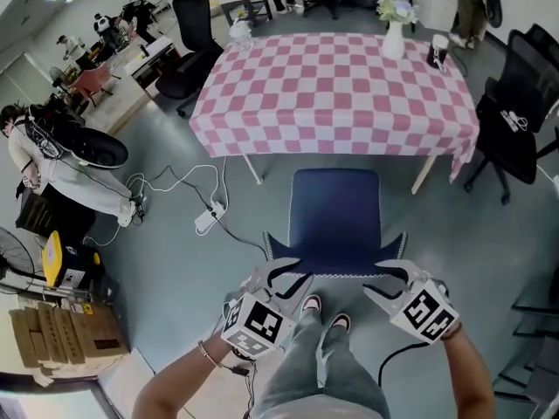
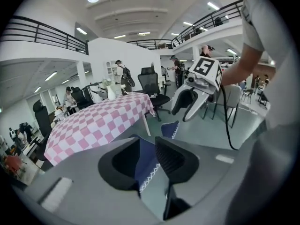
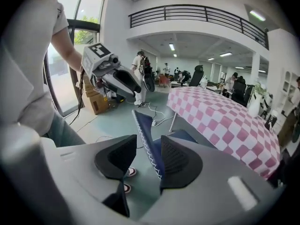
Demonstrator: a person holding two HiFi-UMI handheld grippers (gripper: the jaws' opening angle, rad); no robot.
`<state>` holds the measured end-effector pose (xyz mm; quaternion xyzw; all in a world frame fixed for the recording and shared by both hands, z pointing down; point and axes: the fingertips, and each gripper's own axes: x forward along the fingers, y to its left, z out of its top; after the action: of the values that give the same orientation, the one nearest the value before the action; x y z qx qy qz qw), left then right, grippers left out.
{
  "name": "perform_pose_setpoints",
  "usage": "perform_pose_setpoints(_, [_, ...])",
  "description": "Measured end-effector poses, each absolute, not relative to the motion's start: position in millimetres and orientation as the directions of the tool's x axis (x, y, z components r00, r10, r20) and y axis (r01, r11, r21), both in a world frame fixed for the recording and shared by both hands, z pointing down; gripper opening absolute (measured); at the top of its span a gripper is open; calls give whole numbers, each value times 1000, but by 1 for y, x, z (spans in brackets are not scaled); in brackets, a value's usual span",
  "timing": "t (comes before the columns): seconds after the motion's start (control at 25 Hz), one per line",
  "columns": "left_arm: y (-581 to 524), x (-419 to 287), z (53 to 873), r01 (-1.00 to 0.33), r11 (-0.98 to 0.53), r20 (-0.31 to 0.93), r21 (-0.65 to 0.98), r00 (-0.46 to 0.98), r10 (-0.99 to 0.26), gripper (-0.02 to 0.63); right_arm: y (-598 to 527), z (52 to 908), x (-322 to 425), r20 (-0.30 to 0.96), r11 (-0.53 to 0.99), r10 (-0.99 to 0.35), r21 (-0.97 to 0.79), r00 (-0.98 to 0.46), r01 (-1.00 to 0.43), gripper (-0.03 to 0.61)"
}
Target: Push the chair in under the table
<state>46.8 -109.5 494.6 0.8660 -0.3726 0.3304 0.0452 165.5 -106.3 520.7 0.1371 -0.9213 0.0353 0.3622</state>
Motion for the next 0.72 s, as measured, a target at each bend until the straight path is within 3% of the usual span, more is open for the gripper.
perform_pose_setpoints(0.4, [-95,52,543,-459,-841,724,-288,470,-505,107,-104,567,159,809,989,-145,98,-570,-112,166])
perform_pose_setpoints(0.72, [-93,58,580,-338,-896,798,-289,432,-421,117,-105,593,150,867,995,-98,89,-488,-41,166])
